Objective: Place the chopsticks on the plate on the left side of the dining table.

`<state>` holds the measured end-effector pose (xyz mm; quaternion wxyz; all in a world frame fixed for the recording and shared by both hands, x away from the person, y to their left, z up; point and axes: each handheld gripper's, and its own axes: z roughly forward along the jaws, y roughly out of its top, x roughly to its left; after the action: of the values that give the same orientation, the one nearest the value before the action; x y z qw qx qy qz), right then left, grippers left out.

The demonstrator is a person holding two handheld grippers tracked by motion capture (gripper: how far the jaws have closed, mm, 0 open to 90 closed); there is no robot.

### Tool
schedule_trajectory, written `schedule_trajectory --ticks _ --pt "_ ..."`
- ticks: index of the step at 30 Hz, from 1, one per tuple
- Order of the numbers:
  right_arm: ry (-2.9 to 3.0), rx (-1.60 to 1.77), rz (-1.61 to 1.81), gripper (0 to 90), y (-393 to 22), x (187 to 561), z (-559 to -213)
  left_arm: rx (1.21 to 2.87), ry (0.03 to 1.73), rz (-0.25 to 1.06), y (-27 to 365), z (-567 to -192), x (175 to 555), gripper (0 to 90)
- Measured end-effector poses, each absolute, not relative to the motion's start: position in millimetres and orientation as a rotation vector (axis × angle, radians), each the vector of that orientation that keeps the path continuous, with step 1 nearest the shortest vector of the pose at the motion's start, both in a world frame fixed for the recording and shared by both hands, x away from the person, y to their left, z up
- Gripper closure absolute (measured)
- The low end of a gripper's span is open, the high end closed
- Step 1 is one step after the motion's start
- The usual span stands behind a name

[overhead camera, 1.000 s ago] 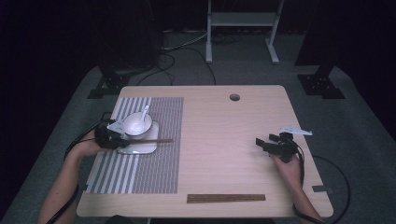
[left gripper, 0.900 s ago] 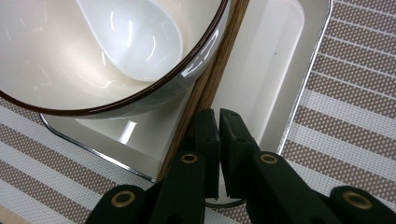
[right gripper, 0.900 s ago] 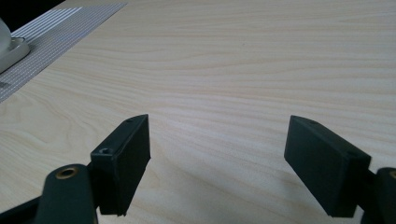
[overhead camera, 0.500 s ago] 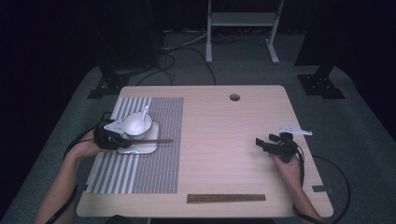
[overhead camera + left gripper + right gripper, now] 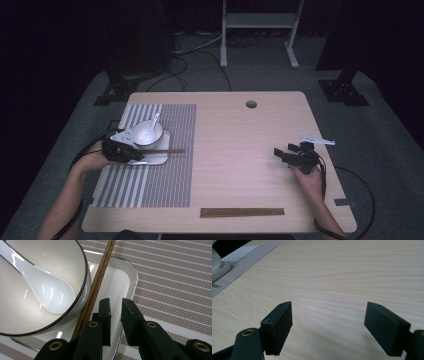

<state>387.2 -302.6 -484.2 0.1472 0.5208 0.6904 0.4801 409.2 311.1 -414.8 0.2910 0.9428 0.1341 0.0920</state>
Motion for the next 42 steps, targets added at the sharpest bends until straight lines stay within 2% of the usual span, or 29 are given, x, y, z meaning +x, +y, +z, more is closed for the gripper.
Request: schedule_trajectory --ticks 30,42 --pt "1.993 1.485 1.372 21.1 -301.4 387.0 -484.1 2.469 0.190 0.216 245.3 -405.7 408.1 66.3" --pt "1.997 1.481 1.374 21.1 -301.3 386.7 -483.9 2.460 0.090 0.217 207.2 -407.1 414.7 55.9"
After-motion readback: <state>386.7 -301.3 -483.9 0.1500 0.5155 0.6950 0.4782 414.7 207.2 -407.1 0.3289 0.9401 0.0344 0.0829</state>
